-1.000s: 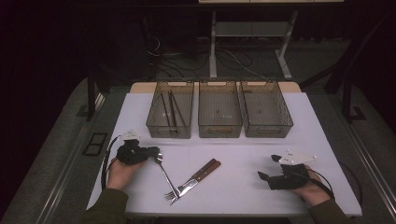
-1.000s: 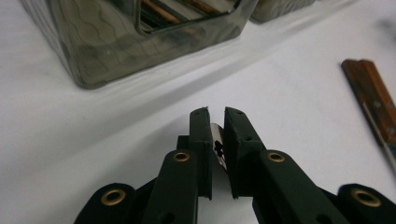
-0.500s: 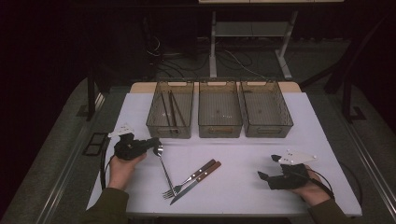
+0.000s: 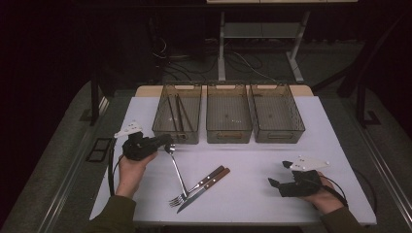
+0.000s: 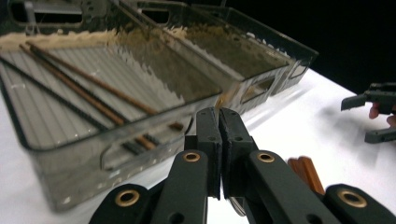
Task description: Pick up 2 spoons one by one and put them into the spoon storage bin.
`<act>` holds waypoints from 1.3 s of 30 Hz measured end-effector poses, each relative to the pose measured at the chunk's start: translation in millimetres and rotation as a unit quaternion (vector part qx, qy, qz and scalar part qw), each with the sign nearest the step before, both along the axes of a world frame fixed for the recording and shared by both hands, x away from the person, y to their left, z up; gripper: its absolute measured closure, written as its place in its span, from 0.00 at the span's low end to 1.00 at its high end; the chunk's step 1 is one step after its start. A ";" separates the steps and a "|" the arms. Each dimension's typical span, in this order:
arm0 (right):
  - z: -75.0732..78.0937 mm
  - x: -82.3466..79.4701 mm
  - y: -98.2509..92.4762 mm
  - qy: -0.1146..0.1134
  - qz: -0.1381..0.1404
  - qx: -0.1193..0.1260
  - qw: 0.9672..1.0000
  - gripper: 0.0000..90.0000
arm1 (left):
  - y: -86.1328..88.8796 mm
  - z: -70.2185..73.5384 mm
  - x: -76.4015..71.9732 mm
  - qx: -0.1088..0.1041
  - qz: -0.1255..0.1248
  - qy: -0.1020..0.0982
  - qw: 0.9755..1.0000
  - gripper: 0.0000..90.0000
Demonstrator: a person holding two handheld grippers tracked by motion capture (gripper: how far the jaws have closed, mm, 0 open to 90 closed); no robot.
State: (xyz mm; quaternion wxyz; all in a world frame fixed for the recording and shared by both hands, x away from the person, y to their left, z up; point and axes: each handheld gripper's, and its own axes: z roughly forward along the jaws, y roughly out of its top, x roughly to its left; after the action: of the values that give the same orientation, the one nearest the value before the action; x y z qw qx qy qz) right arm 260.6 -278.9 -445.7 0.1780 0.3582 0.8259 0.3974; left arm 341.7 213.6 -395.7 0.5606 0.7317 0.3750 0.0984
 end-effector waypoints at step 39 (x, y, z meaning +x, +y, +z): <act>2.4 -1.7 -3.3 0.012 -0.005 0.035 0.999 0.15 | -88.1 36.8 54.3 -0.008 -0.043 -0.035 0.998 0.97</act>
State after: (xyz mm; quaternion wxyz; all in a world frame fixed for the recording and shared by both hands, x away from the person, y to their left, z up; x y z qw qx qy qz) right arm 258.9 -282.2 -443.3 0.1570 0.3736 0.8116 0.4209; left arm 396.0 125.5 -358.9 0.5830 0.7385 0.3246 0.0967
